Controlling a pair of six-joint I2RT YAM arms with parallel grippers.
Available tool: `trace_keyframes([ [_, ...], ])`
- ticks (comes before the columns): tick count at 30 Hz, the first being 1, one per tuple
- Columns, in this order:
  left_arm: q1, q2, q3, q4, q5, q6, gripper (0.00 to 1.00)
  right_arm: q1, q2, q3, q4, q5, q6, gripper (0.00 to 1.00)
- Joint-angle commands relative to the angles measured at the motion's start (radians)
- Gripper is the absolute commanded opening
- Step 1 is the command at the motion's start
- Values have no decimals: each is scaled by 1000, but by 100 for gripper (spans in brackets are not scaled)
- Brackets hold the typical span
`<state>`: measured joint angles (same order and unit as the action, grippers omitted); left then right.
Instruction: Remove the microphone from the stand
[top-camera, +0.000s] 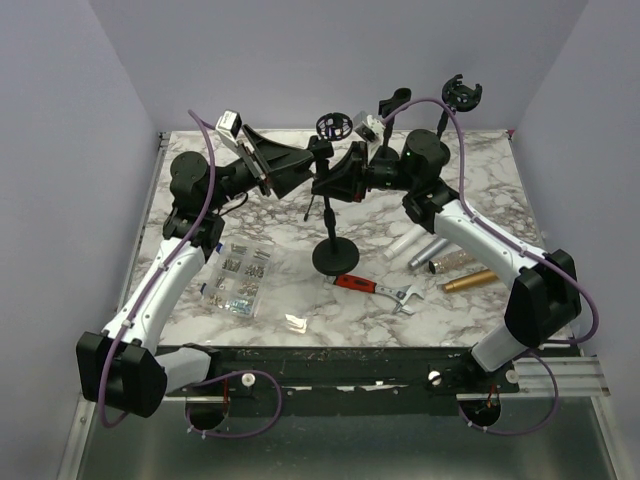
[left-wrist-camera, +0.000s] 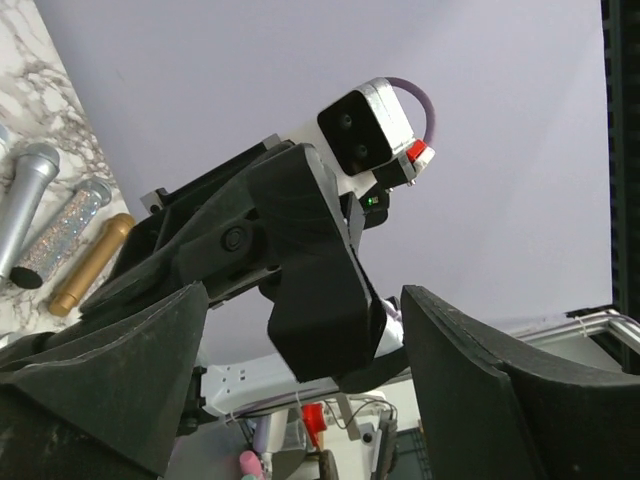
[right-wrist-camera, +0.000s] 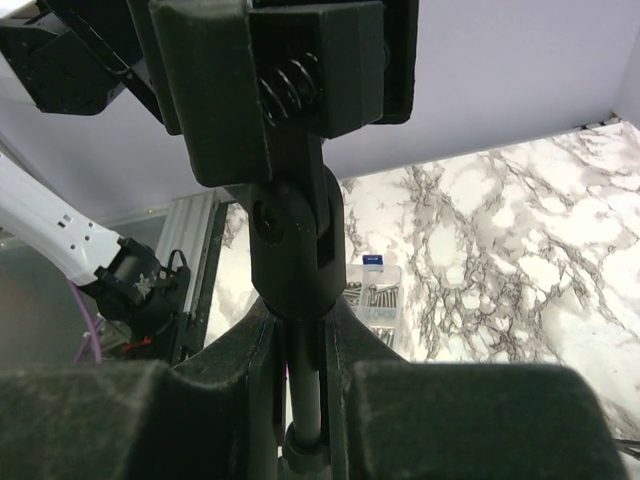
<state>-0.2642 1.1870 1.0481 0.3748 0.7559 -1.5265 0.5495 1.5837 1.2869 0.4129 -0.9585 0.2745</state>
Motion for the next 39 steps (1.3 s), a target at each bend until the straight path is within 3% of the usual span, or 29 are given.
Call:
trace_keyframes([
  [1,-13,22,0,119,47,-89,75,12,9,55,-48,-13,-72,1],
  [9,-20,11,-11,119,60,-85,62,13,18,56,-93,-17,-115,1],
  [15,-17,29,-7,92,78,-63,58,22,8,68,-134,-21,-161,1],
  [20,-17,60,6,146,95,-69,32,24,10,82,-182,-1,-187,2],
  [22,-14,63,10,165,89,-60,6,23,7,76,-180,54,-182,4],
  [23,-13,66,19,164,88,-43,0,24,6,73,-179,98,-181,8],
  [24,-11,71,30,165,87,-26,0,24,3,70,-180,152,-180,20],
  [27,10,101,77,159,94,16,0,24,-11,45,-181,422,-167,75],
  [29,35,121,102,143,92,34,0,23,-33,22,-178,608,-143,90],
  [32,72,150,140,120,91,78,0,23,-84,-16,-178,736,-120,99],
  [39,127,243,240,97,96,169,0,23,-224,-112,-250,900,-58,100],
])
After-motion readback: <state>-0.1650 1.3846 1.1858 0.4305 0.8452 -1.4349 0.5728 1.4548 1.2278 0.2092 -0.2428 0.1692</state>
